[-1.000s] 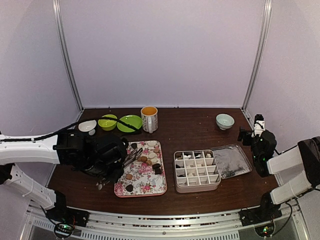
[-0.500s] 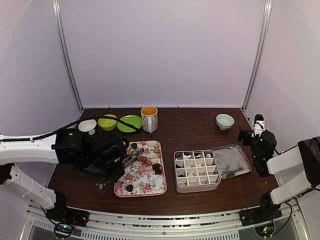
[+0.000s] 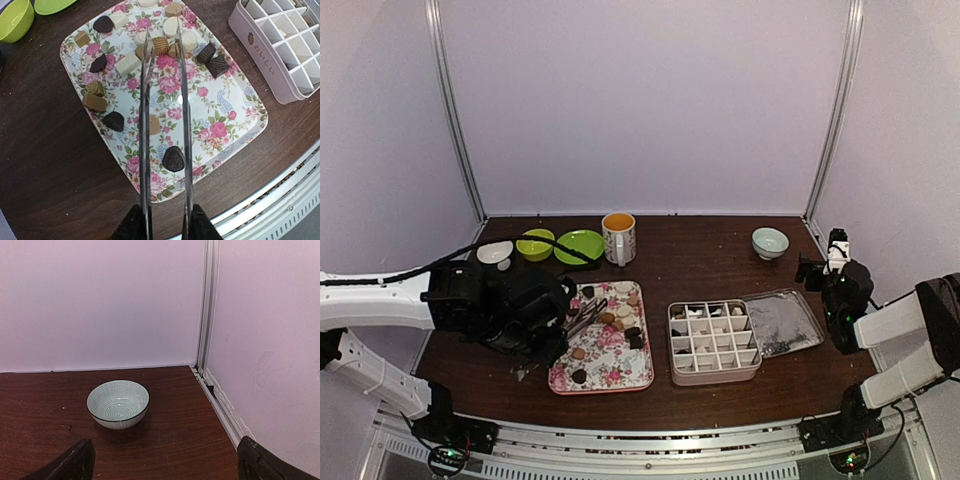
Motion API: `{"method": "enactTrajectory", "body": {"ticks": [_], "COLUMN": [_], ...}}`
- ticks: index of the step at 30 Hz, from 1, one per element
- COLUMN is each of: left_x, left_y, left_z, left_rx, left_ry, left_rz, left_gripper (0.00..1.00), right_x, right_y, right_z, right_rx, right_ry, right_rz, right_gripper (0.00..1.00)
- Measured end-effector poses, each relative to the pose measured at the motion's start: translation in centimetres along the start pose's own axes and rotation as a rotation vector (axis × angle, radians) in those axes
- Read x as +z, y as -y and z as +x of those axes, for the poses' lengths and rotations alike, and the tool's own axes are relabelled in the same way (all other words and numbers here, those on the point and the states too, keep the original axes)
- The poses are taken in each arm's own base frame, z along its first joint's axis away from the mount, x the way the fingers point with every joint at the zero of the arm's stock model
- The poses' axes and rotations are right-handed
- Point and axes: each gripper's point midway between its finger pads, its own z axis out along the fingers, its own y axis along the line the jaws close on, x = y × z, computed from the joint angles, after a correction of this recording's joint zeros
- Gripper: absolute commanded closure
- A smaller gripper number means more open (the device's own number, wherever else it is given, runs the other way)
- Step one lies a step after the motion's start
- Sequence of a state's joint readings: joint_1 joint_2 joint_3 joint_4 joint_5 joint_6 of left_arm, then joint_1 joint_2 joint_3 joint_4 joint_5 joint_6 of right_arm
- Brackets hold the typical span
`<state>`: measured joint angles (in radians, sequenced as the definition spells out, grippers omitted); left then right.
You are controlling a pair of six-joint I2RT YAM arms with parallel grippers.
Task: Pack the chocolate
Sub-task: Pick up the fake chocolate from the plate.
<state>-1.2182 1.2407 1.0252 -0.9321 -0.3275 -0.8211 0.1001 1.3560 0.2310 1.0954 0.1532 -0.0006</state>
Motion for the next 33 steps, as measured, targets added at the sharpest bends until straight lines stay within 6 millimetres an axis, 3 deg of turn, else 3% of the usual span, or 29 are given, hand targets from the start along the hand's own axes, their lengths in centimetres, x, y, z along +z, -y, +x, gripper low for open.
{"method": "enactTrajectory", "body": {"ticks": [21, 33], "left_x": [1.3, 2.0], "left_y": [-0.3, -1.8], "left_z": [1.9, 2.8], "left_rx": [-0.015, -0.043], "left_ry": [-0.059, -0.119], "left_rz": [0.003, -0.052], "left_gripper": [0.69, 0.65], "right_x": [0.0, 0.0], "right_y": [0.0, 0.0], "right_z": [0.0, 0.0], "right_rx": [0.000, 0.000], "right_ry": [0.000, 0.000], "right_rz": [0.000, 0.000], "right_gripper": [0.00, 0.00]}}
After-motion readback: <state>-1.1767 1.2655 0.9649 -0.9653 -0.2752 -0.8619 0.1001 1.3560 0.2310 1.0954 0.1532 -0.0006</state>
